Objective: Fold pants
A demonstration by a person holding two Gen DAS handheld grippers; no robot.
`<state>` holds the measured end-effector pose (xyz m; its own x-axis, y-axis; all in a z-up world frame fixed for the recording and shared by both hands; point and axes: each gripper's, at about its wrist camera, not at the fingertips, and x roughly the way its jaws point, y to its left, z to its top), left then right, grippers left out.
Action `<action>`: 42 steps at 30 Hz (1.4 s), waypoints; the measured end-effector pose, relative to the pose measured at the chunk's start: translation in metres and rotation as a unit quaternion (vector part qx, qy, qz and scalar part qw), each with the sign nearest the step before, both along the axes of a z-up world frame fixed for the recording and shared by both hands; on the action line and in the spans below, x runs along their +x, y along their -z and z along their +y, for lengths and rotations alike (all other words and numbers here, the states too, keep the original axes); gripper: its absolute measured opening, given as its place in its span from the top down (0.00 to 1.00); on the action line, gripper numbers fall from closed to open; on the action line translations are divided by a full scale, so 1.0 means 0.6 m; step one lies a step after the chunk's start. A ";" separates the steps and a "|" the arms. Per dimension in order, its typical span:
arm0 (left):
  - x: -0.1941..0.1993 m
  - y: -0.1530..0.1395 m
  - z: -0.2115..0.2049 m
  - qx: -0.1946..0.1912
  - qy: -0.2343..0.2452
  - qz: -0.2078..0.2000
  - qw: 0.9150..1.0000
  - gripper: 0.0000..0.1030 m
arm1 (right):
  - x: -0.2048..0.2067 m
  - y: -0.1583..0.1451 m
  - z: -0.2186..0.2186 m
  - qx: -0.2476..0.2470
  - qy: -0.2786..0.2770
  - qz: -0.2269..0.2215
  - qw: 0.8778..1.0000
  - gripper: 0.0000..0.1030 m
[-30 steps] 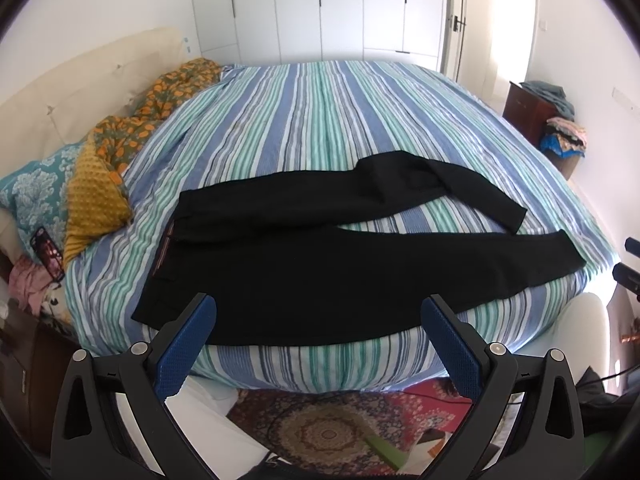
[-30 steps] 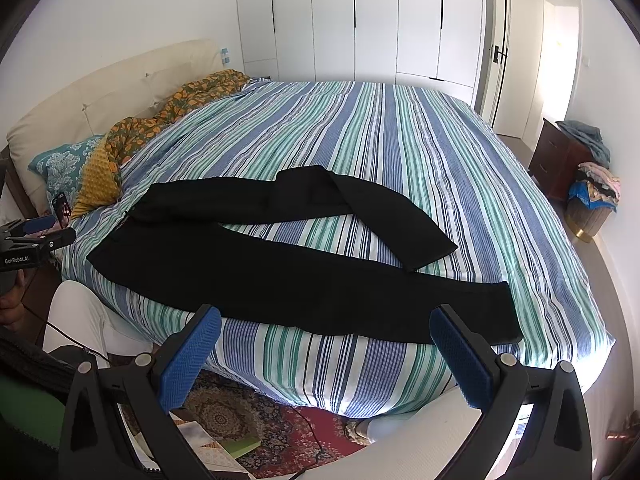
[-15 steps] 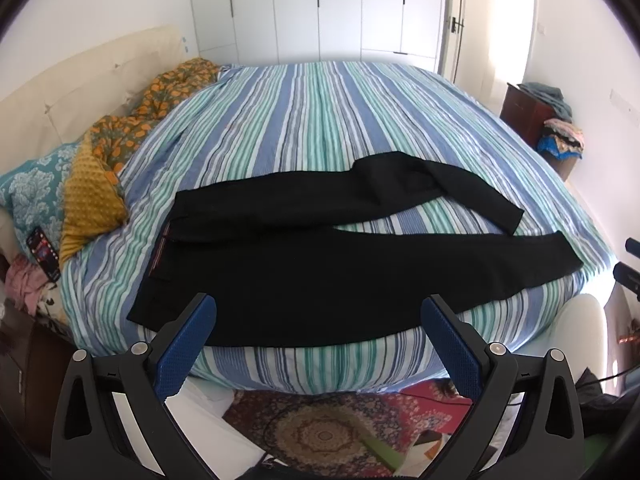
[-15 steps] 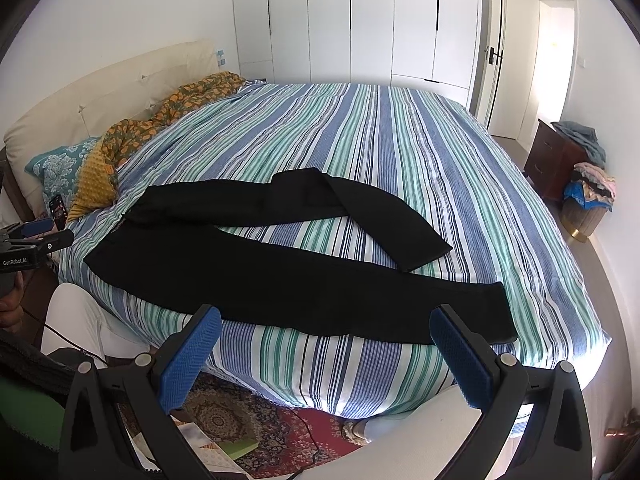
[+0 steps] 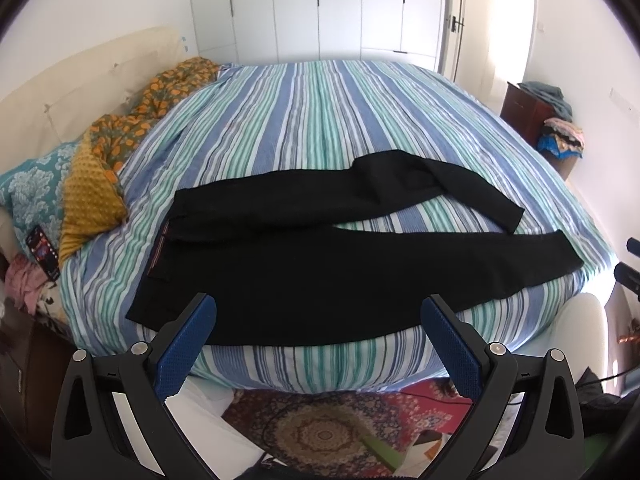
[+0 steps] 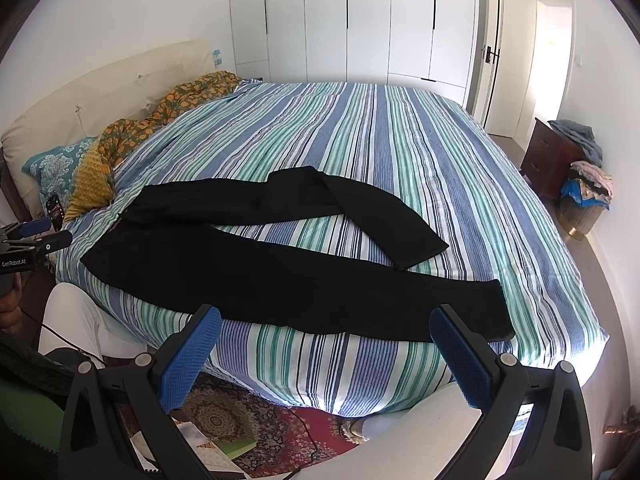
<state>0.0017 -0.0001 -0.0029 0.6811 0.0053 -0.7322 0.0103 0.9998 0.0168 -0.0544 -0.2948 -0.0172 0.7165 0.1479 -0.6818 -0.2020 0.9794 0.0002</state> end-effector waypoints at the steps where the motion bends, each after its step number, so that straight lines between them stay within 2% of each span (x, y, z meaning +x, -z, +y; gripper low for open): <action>1: 0.000 0.000 0.000 0.000 0.000 0.000 1.000 0.01 | 0.000 0.000 0.000 0.000 -0.001 0.000 1.000 0.00; 14: -0.001 0.002 -0.004 -0.001 0.002 0.003 1.000 0.01 | -0.006 0.002 -0.002 0.003 0.005 -0.005 1.000 0.00; 27: 0.007 -0.009 -0.028 0.025 0.020 -0.004 0.999 0.01 | -0.012 0.011 0.000 0.032 0.008 -0.010 0.999 0.00; 31: 0.006 -0.010 -0.030 0.029 0.019 -0.019 0.999 0.01 | -0.009 0.012 0.001 0.032 0.006 -0.010 0.999 0.00; 42: 0.010 -0.001 -0.024 0.000 0.018 0.020 1.000 0.01 | -0.006 0.017 0.004 0.031 0.005 -0.007 0.999 0.00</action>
<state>0.0078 -0.0147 -0.0021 0.6508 -0.0195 -0.7590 0.0473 0.9988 0.0149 -0.0582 -0.2926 -0.0271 0.7273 0.1821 -0.6617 -0.1921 0.9796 0.0584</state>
